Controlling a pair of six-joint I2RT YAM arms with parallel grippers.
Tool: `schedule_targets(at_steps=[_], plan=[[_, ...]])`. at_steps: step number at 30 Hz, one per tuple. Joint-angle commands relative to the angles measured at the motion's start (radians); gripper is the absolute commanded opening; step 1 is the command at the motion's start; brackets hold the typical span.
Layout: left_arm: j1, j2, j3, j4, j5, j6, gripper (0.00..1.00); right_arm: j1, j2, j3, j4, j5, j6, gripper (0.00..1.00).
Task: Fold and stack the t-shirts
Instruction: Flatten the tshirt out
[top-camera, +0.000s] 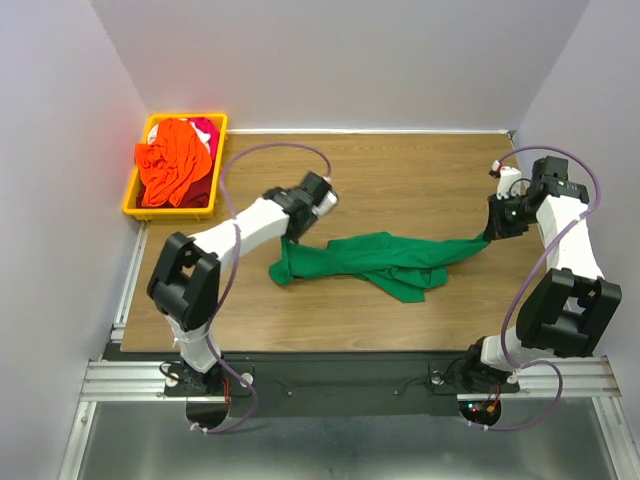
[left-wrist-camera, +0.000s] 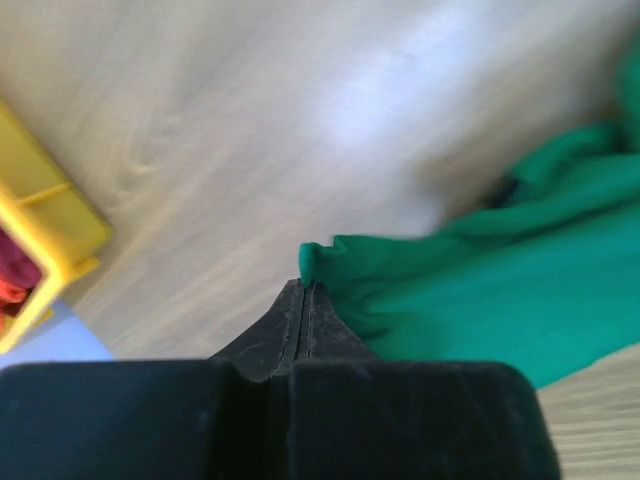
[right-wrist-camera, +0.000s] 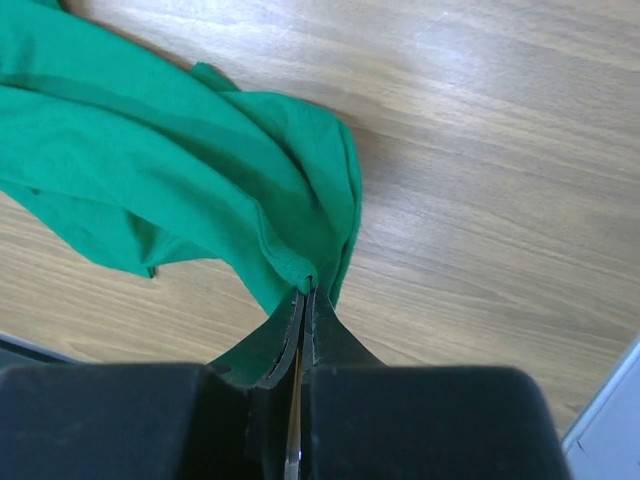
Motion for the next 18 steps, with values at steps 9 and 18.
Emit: schedule_targets(at_steps=[9, 18], plan=[[0.370, -0.304, 0.358, 0.086, 0.384, 0.176, 0.00, -0.008, 0.059, 0.521, 0.106, 0.020, 0.138, 0.00], [0.524, -0.503, 0.419, 0.320, 0.571, 0.087, 0.00, -0.008, -0.014, 0.813, 0.239, 0.130, 0.218, 0.01]])
